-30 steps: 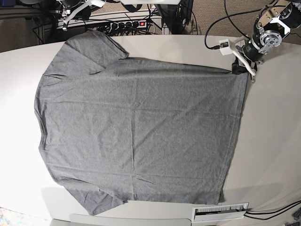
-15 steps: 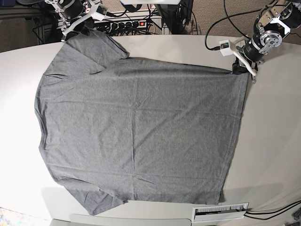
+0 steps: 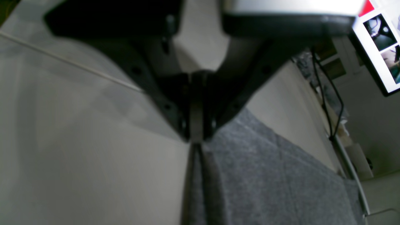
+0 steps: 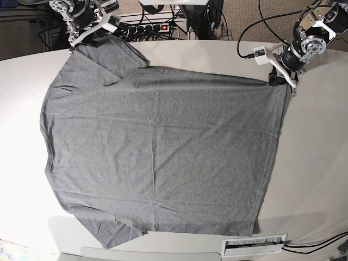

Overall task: Fold the T-shirt properly
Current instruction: 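Drag the shoulder corners apart with both grippers to smooth the shirt, then lift the shoulder edge with both grippers and fold it over the shirt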

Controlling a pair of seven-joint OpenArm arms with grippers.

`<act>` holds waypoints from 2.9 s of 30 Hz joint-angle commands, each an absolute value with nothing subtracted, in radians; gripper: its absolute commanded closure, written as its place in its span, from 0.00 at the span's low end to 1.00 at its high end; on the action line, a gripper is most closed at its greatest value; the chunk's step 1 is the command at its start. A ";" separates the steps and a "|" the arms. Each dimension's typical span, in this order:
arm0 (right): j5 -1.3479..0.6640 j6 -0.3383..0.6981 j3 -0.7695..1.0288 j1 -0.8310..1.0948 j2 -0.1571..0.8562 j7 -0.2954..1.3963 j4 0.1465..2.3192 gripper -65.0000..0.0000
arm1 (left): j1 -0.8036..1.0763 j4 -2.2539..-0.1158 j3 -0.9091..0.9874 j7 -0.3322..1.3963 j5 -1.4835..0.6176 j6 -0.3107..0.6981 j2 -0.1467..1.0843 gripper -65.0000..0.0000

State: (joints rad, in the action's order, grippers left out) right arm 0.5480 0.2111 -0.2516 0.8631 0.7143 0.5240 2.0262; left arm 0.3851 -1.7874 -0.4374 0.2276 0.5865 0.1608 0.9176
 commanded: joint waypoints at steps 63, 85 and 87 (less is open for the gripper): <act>0.626 0.193 -0.248 1.053 0.729 0.822 2.356 1.00 | 0.803 -1.794 -0.442 0.496 1.086 -0.221 1.054 1.00; 0.688 0.025 -0.247 0.818 0.725 0.713 2.356 1.00 | 0.532 -1.962 -0.442 0.471 0.933 -0.351 1.077 1.00; 0.678 0.025 -0.241 0.795 0.725 0.704 2.356 1.00 | 0.477 -1.962 -0.442 0.470 0.871 -0.351 1.071 1.00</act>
